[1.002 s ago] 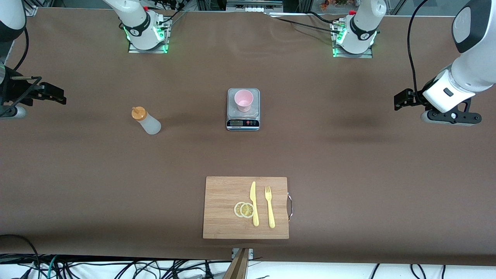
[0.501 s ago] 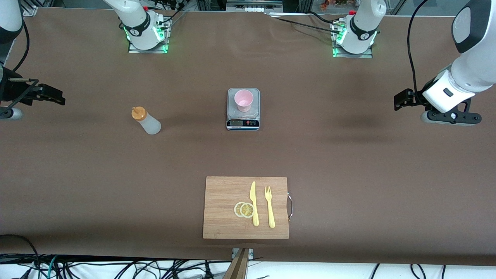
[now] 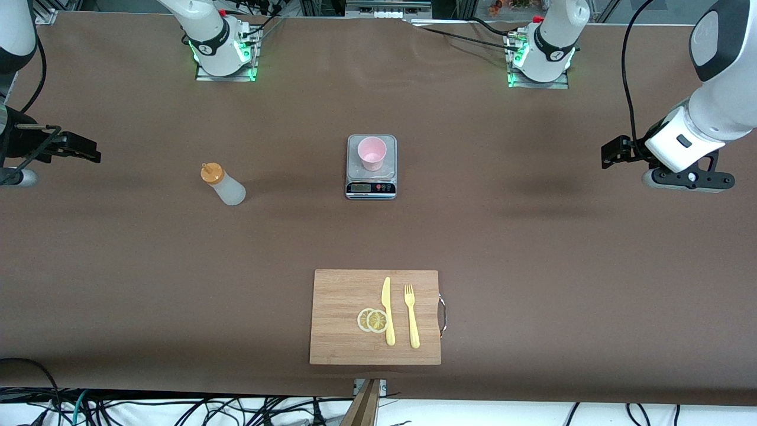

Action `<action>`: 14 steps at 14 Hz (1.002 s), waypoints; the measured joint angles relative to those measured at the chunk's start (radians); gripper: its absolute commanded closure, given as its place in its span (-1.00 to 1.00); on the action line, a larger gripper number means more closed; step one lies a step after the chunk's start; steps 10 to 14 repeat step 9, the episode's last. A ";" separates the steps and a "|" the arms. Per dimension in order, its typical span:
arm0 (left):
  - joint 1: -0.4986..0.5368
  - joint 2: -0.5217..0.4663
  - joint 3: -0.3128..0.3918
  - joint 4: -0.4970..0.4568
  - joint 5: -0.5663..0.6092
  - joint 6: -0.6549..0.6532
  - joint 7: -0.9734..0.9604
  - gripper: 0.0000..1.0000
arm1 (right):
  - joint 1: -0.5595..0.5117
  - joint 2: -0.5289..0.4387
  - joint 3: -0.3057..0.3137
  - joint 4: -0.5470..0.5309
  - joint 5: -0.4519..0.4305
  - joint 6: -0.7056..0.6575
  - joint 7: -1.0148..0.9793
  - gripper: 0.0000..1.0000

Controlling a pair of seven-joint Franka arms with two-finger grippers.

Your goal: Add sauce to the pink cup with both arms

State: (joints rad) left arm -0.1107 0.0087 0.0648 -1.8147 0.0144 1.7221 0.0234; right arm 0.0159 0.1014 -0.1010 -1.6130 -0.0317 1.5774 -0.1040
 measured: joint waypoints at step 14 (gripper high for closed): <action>0.000 0.000 0.000 0.000 0.000 0.000 0.000 -1.00 | -0.007 0.000 -0.002 0.000 0.000 0.000 0.000 -1.00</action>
